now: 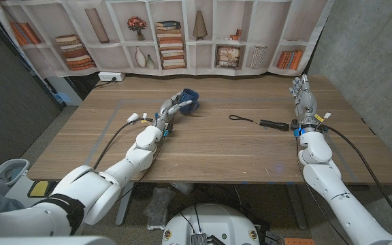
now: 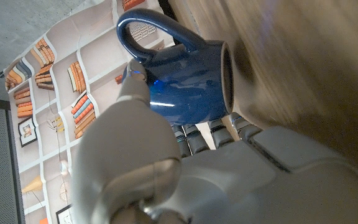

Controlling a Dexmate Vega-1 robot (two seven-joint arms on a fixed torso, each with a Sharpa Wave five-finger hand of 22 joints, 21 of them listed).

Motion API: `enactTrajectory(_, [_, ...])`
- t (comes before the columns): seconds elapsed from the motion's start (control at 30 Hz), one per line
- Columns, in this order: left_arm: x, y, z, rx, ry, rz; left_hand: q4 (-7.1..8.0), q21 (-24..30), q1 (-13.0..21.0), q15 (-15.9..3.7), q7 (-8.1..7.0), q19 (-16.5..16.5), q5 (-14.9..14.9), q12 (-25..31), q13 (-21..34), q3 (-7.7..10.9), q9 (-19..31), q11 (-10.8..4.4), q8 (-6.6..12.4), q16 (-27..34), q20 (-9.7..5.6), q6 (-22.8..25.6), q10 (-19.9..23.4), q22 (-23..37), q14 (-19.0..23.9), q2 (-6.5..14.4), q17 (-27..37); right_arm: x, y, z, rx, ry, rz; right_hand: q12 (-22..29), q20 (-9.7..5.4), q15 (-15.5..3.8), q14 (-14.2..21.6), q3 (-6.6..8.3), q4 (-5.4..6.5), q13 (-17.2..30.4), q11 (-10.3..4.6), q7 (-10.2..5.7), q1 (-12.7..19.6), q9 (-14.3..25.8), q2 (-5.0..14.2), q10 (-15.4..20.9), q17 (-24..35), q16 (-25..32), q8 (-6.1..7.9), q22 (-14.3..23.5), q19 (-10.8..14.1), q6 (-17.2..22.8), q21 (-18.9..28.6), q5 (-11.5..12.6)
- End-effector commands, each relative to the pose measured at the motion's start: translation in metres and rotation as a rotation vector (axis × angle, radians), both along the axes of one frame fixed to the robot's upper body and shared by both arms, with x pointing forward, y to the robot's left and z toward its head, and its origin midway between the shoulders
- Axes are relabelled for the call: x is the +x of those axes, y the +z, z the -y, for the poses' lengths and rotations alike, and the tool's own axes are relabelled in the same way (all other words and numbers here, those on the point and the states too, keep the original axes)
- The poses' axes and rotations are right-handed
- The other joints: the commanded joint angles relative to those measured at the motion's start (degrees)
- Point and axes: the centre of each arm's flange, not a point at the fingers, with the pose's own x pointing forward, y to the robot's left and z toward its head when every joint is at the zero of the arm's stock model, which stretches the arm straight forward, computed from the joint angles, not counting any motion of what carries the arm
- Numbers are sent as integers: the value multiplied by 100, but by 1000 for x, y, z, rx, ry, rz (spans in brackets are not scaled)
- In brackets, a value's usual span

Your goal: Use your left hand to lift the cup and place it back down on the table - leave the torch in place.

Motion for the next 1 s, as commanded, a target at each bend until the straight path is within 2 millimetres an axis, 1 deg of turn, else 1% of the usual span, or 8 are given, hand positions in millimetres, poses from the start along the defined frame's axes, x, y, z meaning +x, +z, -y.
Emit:
enactTrajectory(0.03, [11, -12, 1, 10, 6, -58, 234, 8, -47, -542, -217, -75, 36, 6, 33, 206, 28, 8, 13, 0, 25, 233, -27, 18, -11, -1, 15, 1, -2, 2, 3, -6, -5, 7, -61, -11, 27, -23, 4, 31, -14, -8, -7, 19, 66, 11, 23, -16, 9, 28, 46, 11, -31, 25])
enactTrajectory(0.37, [9, -21, -1, 7, 2, -66, 229, 9, -45, -545, -205, -84, 37, 12, 35, 207, 31, 5, 30, 5, 23, 277, -43, 19, -15, -7, 15, 2, -3, 3, 3, -7, -6, 6, -60, -8, 30, -28, 1, 31, -19, -22, -9, 19, 68, 8, 22, -16, 9, 28, 54, 11, -46, 27])
enactTrajectory(0.43, [6, -26, -3, 1, -1, -61, 229, 10, -47, -547, -195, -85, 37, 9, 35, 205, 32, -9, 35, 6, 22, 292, -58, 19, -15, -11, 15, 2, -4, 3, 9, -6, -6, 6, -62, -8, 28, -29, 0, 31, -14, -25, -9, 19, 68, 10, 22, -17, 8, 28, 52, 9, -49, 27])
enactTrajectory(0.53, [0, -31, -6, -6, -1, -53, 229, 9, -50, -550, -170, -91, 38, 14, 36, 203, 33, 19, 45, 9, 20, 321, -56, 19, -11, -16, 14, 1, -4, 3, 9, -5, -5, 6, -60, -9, 26, -30, 0, 31, -18, -29, -10, 19, 68, 10, 22, -17, 8, 29, 52, 9, -53, 27])
enactTrajectory(0.7, [-12, -39, -13, -9, 9, -44, 229, 11, -51, -542, -179, -92, 38, 22, 36, 201, 34, 36, 51, 14, 20, 339, -43, 19, -1, -19, 14, -1, -3, 4, 3, -9, -2, 6, -59, -5, 28, -32, -1, 31, -14, -35, -11, 19, 70, 10, 22, -17, 5, 29, 55, 1, -59, 27])
enactTrajectory(0.87, [-22, -43, -20, -12, 26, -43, 231, 13, -56, -538, -176, -91, 39, 24, 37, 200, 35, 34, 44, 16, 16, 328, -47, 19, 2, -20, 15, 0, -4, 4, 3, -8, -5, 6, -57, -5, 30, -34, -2, 31, -14, -43, -11, 19, 73, 8, 22, -17, 2, 29, 58, -8, -67, 28])
enactTrajectory(1.0, [-26, -45, -24, -32, 30, -41, 233, 13, -62, -524, -120, -98, 40, 6, 37, 197, 36, 31, 16, 13, 18, 261, -107, 19, -9, -25, 16, 1, -4, 2, 1, -5, -6, 8, -56, -2, 31, -36, -3, 31, -15, -48, -12, 19, 74, 14, 22, -17, 1, 30, 60, -10, -73, 28])
